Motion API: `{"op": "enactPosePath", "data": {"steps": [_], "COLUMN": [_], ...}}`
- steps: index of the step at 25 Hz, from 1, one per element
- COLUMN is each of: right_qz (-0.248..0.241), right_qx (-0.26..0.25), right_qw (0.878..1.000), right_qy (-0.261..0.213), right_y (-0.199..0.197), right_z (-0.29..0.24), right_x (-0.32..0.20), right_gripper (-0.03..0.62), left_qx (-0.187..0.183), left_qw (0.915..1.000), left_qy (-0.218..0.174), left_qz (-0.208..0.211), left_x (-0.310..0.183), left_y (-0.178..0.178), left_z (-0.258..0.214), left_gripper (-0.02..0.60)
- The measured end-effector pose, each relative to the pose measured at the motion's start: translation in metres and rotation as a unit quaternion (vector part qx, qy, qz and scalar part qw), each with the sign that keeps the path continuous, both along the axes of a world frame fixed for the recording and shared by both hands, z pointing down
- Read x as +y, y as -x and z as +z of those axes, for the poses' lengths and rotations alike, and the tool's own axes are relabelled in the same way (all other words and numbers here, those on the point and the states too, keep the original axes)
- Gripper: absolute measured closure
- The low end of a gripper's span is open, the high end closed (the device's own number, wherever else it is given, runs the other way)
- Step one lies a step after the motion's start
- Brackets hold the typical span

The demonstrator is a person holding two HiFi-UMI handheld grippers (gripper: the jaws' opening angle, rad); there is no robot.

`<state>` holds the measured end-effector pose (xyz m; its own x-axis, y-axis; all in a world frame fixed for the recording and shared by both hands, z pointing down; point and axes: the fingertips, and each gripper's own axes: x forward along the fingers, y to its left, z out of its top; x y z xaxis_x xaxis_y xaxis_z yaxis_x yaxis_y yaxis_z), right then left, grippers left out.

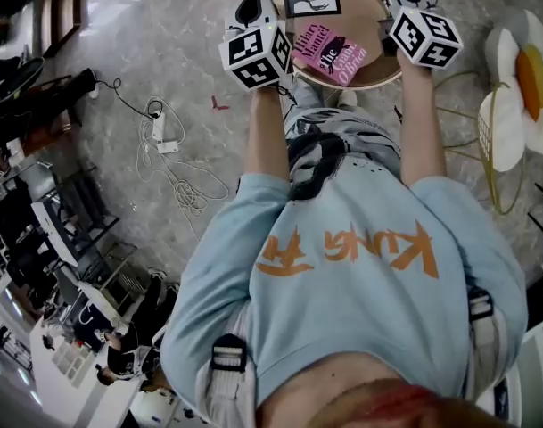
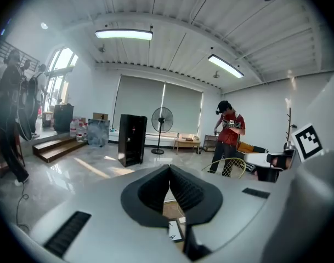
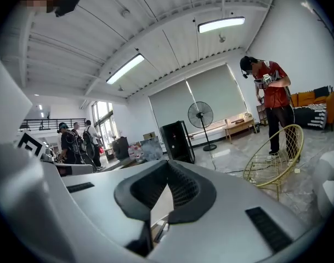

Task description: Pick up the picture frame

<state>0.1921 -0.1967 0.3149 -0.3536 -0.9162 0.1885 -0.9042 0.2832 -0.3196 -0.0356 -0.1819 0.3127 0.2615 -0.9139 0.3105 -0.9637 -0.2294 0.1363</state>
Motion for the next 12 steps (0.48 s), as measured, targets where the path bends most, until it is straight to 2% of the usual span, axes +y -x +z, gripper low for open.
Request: {"op": "enactPosePath", "data": {"steps": [3,8,12], "right_qz": [0.001,0.016,0.014], "right_qx": [0.022,0.028,0.032], "right_qw": [0.999,0.997,0.995], "right_qy": [0.029,0.066,0.091], "right_y": [-0.002,-0.003,0.011], "right_z": [0.027,0.065,0.092], "right_x": [0.003,-0.006,-0.020], "right_gripper": [0.595,0.595,0.595], "left_qx": [0.022,0.024,0.032], "left_qw": [0.9996,0.9975,0.9945], "left_qy": [0.019,0.066,0.098], "left_qz": [-0.003,0.014,0.020], "left_x": [-0.006,-0.021,-0.039], "left_y": [0.000,-0.003,0.004], "left_z": [0.030,0.078,0.110], "left_gripper": [0.561,0.561,0.561]}}
